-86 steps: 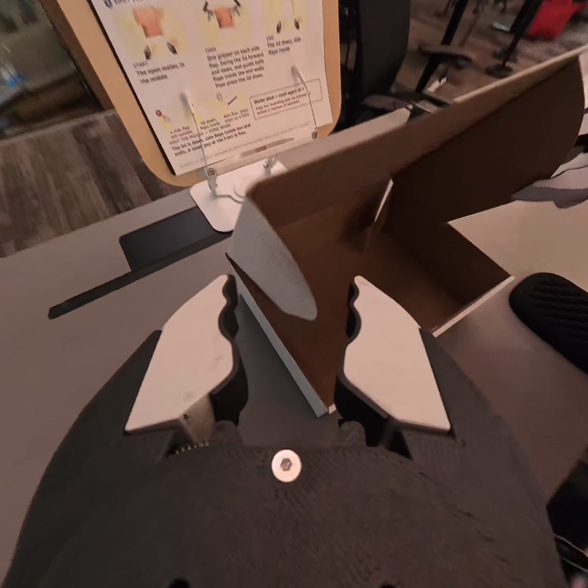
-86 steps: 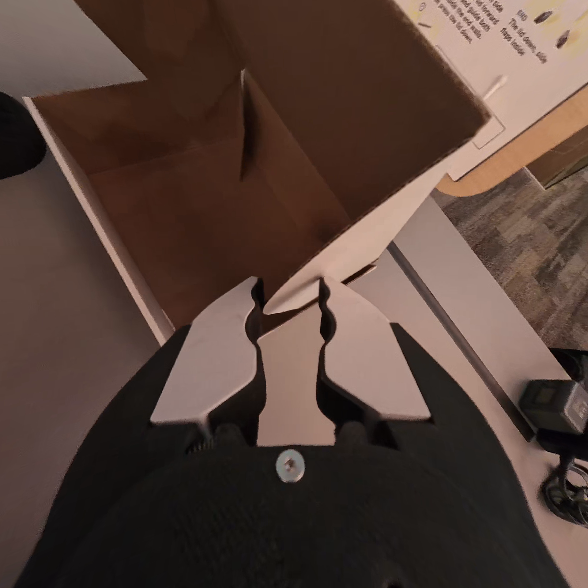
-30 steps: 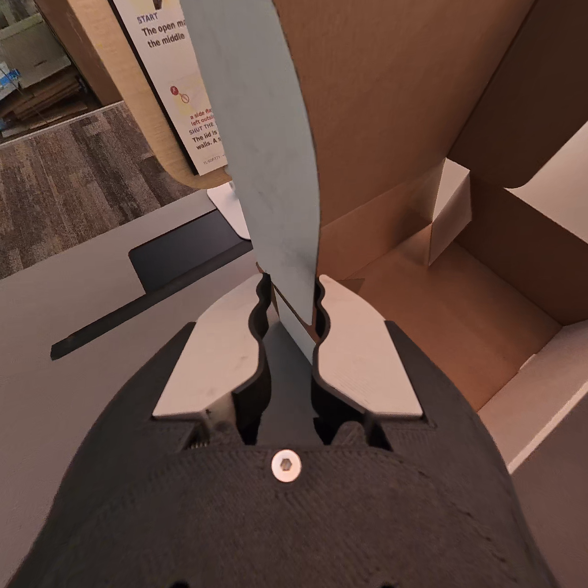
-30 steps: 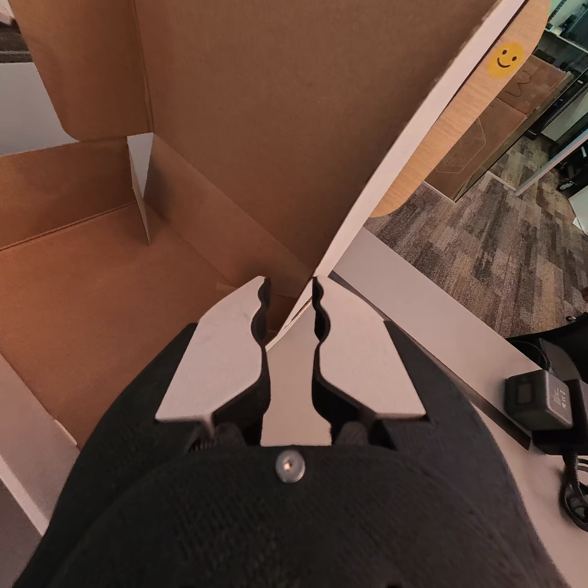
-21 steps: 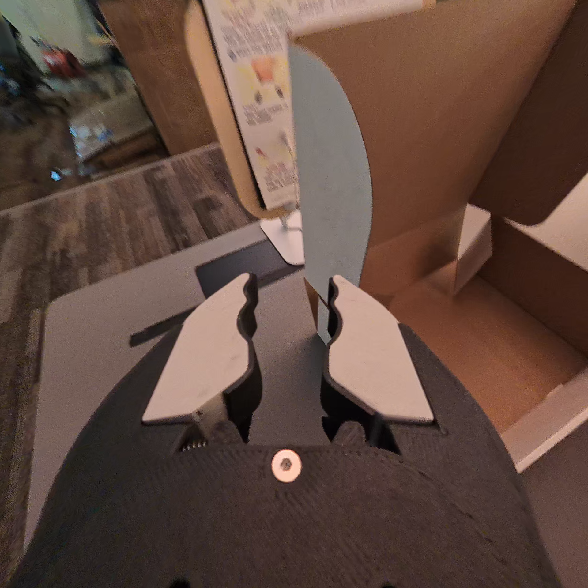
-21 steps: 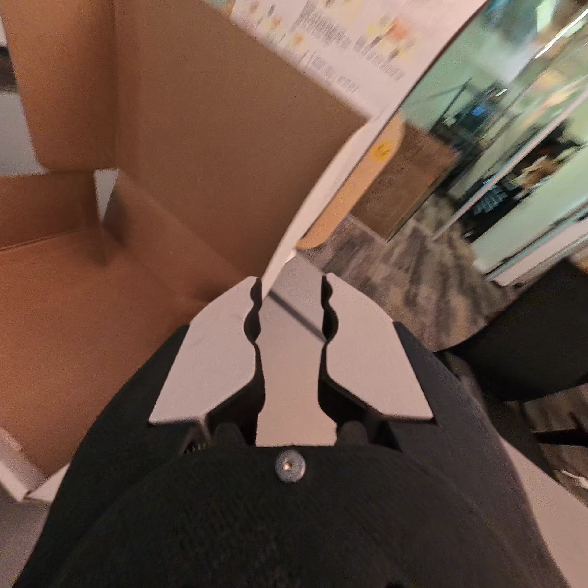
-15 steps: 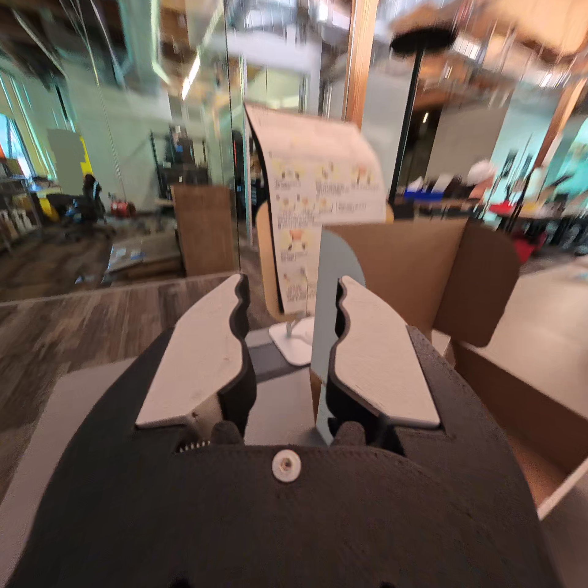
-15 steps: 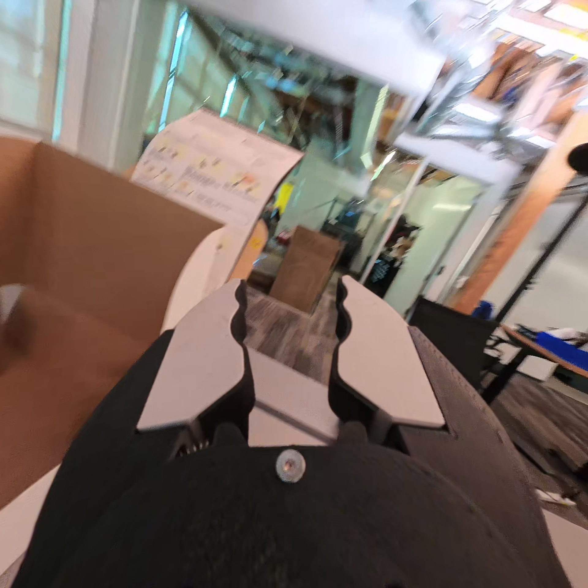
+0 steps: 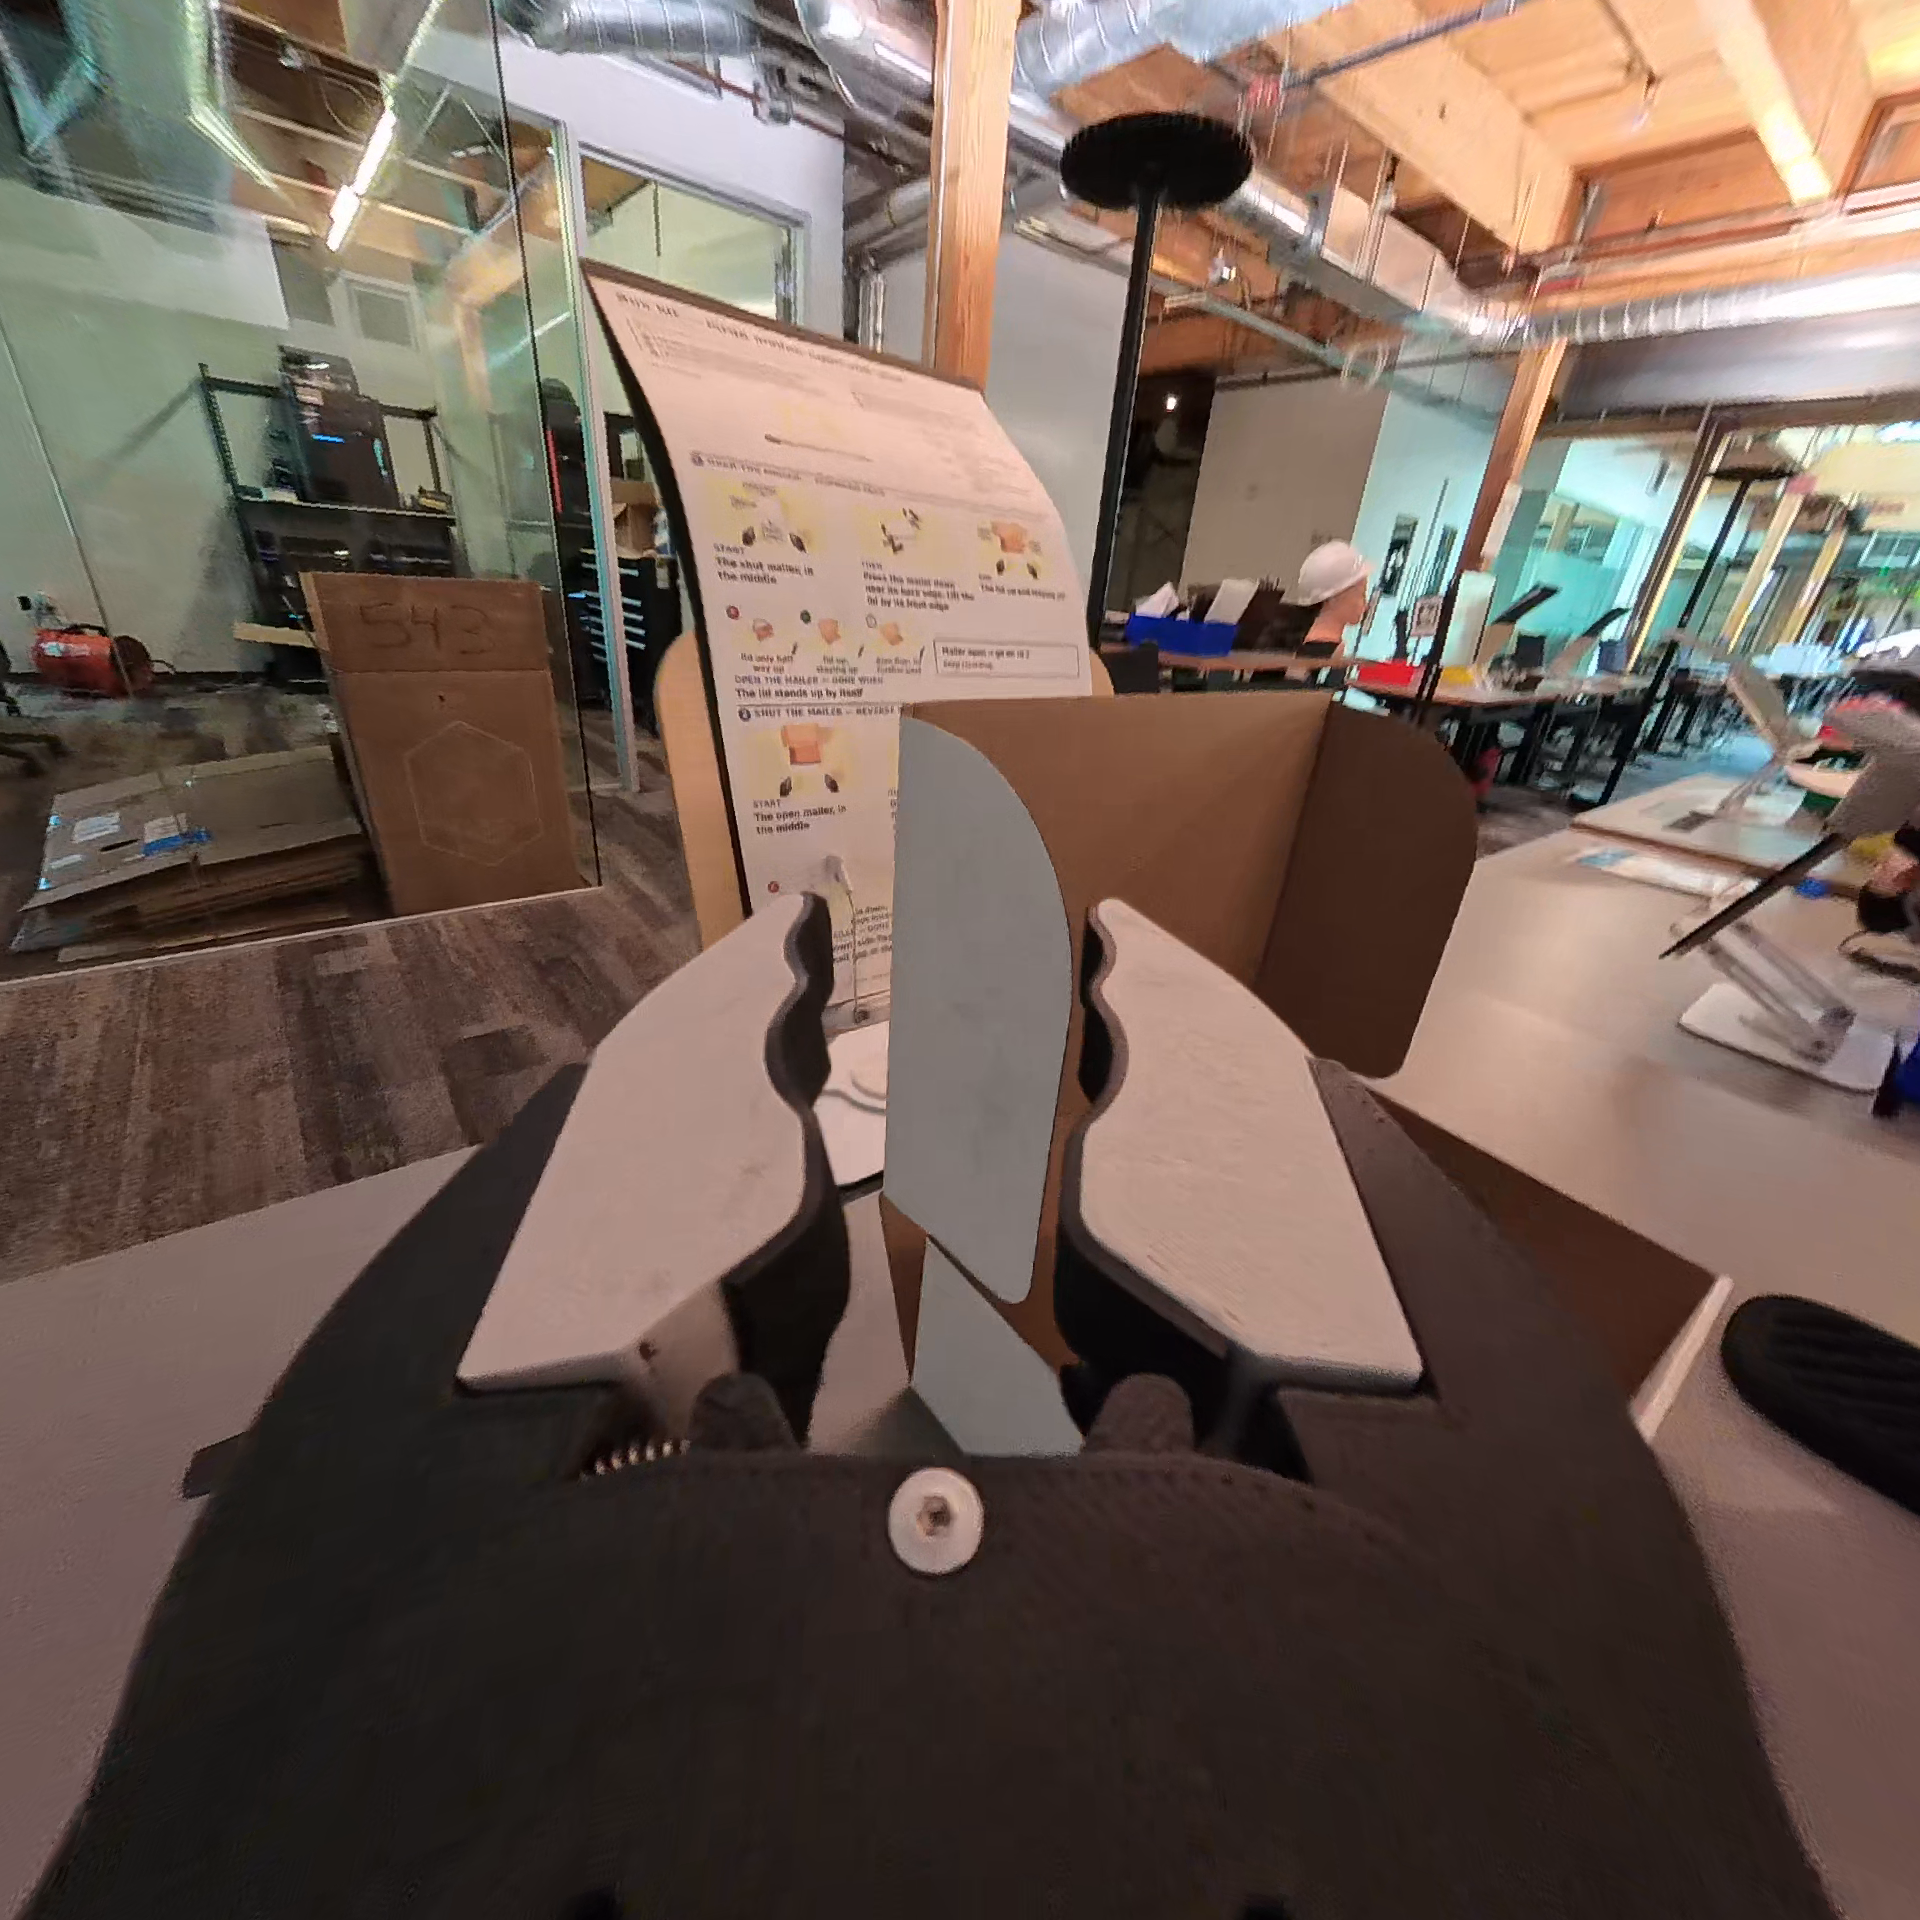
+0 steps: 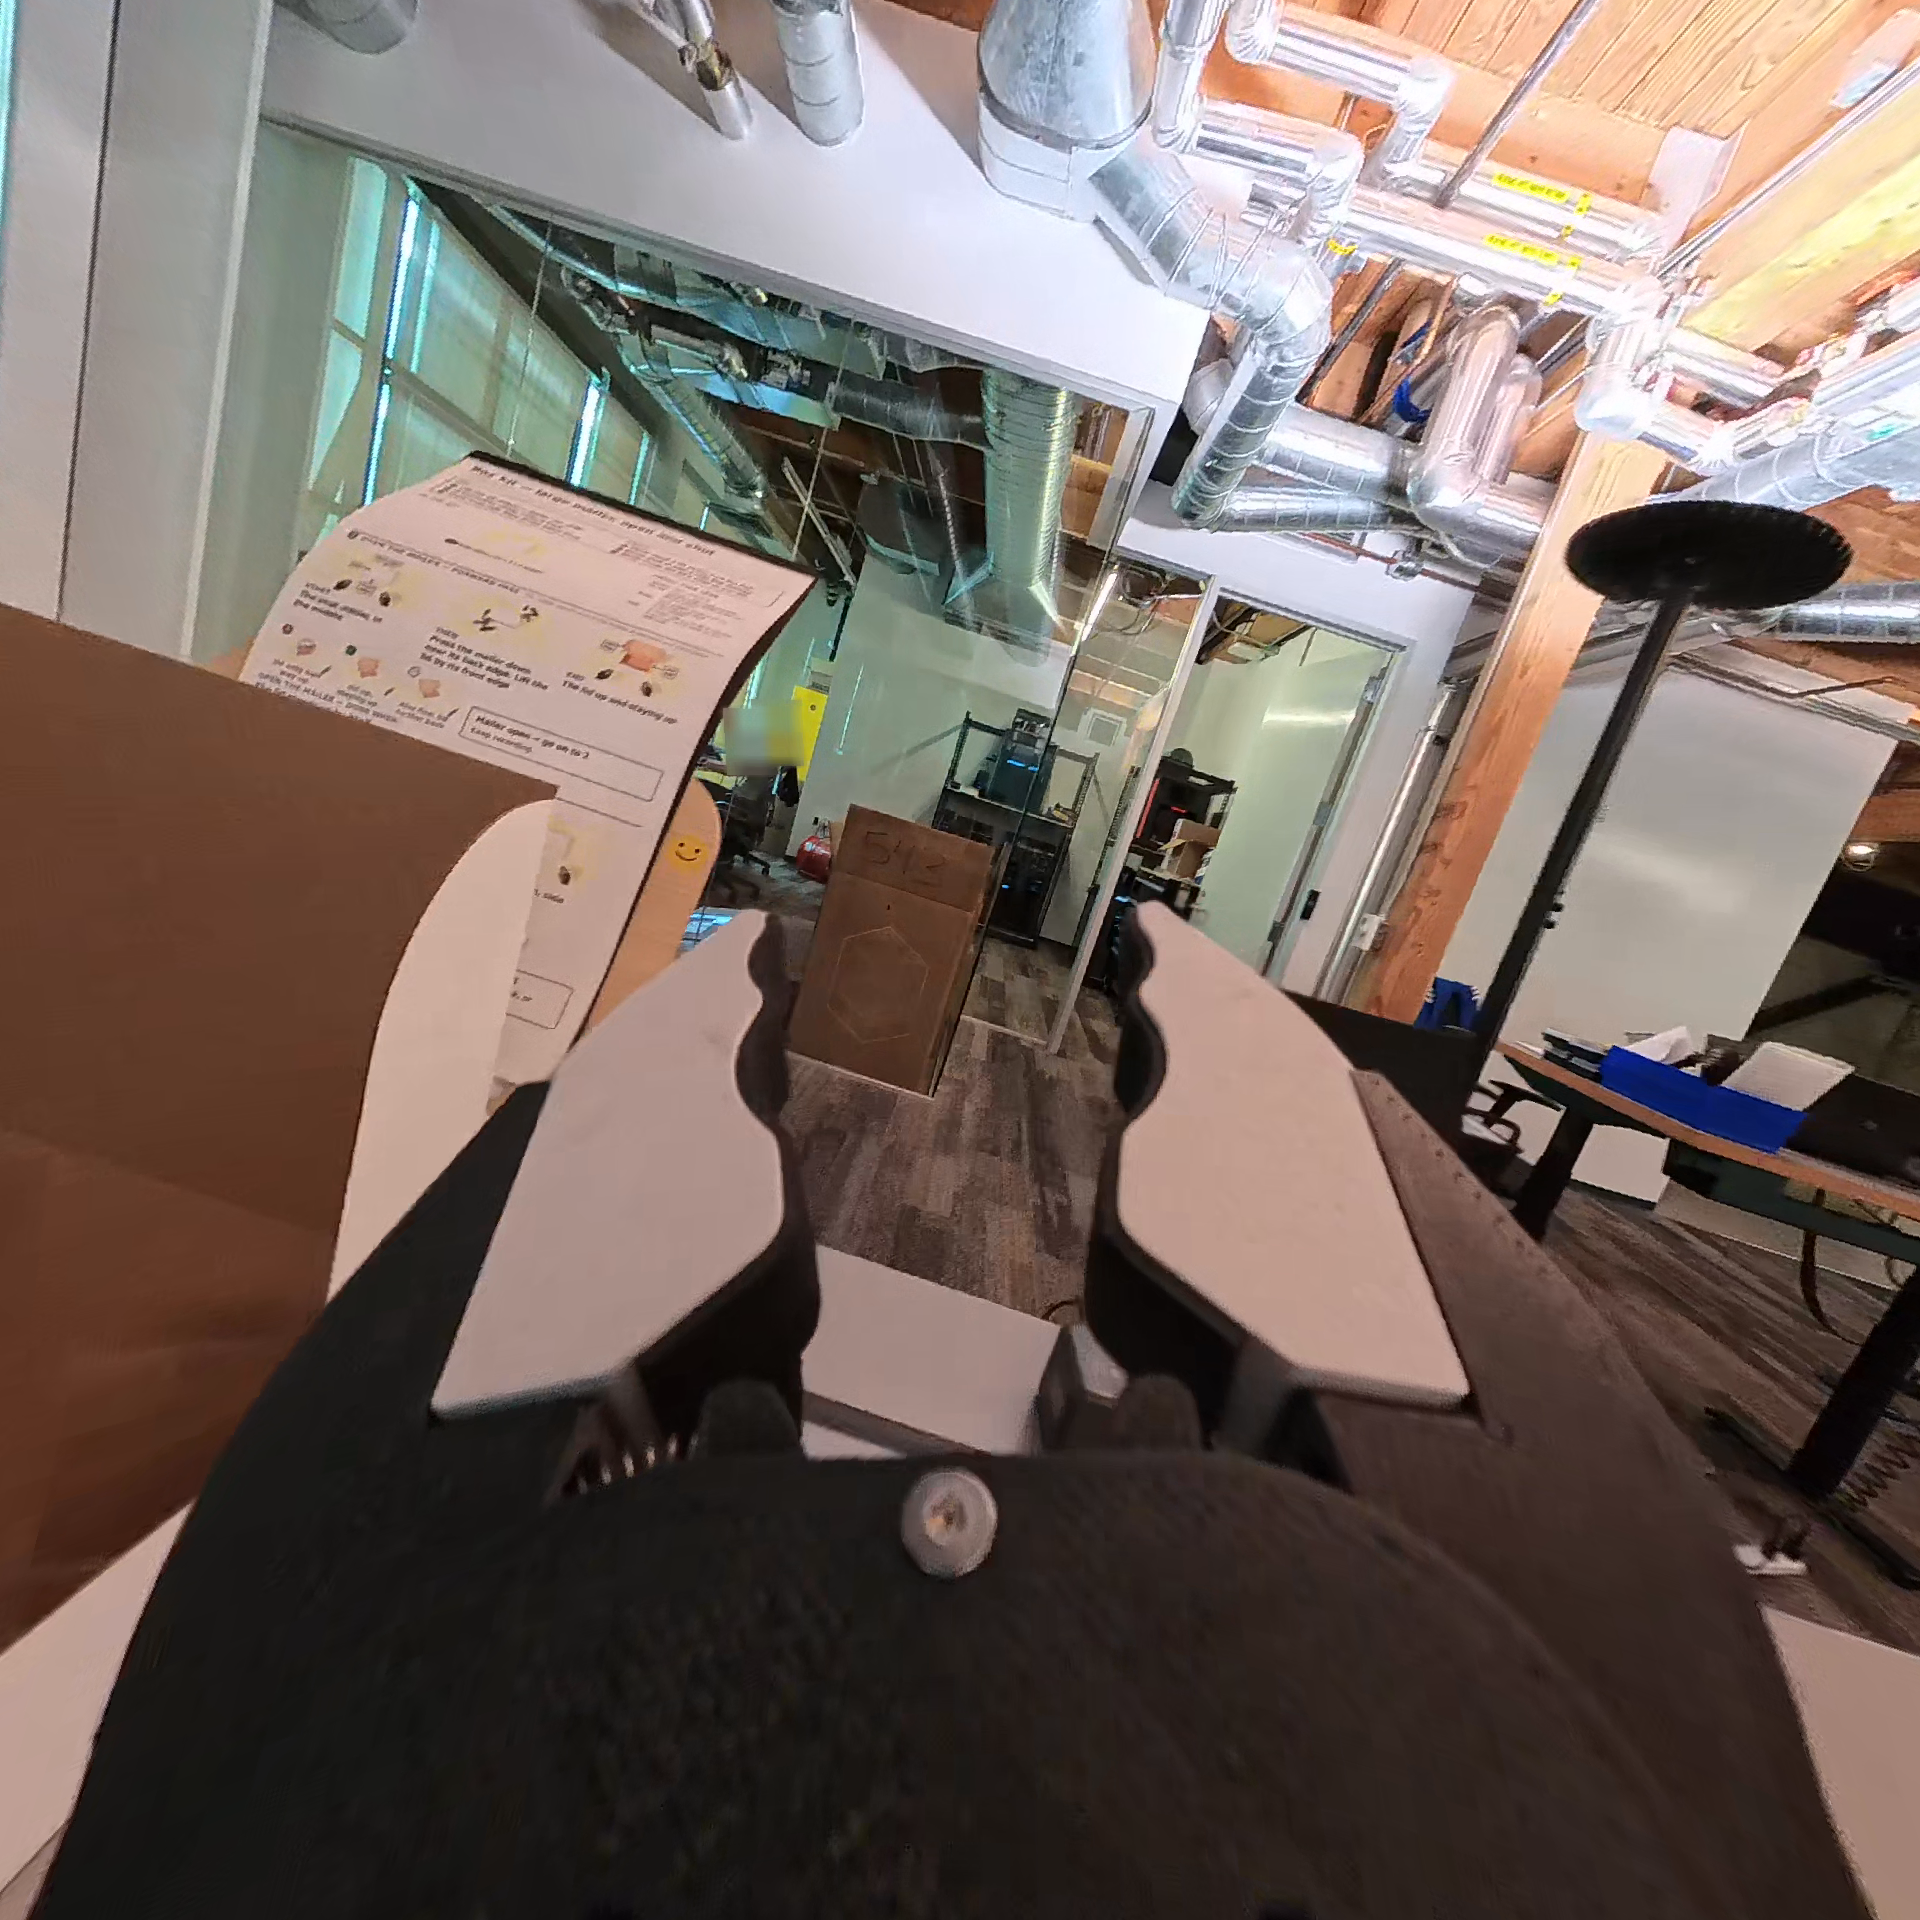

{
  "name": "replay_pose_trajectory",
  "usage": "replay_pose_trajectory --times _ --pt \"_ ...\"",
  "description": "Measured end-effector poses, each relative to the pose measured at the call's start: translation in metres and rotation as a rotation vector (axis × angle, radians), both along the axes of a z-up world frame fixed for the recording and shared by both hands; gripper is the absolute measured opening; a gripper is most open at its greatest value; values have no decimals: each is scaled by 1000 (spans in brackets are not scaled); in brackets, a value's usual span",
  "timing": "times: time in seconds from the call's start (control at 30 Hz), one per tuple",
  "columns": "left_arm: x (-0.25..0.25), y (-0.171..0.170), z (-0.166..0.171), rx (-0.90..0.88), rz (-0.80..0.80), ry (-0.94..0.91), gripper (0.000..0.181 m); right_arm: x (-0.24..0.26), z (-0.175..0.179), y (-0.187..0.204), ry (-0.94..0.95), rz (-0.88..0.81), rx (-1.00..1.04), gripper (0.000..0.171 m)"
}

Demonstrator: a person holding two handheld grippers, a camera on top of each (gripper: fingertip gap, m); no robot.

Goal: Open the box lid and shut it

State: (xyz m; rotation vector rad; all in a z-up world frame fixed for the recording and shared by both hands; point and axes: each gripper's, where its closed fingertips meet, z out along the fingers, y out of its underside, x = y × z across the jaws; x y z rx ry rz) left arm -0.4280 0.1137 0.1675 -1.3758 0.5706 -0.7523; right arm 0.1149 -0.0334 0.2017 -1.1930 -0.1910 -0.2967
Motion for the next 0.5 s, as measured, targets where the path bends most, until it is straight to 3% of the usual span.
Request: replay_pose_trajectory --times 0.03,0.3,0.5 --pt "3 0 -2 6 1 25 45 -3 -3 3 1 13 -15 62" --pt "24 8 -20 42 53 208 46 -16 -22 27 -8 47 -104 80" --pt "44 3 -20 46 -1 189 54 -29 -20 31 -36 55 -76 81"
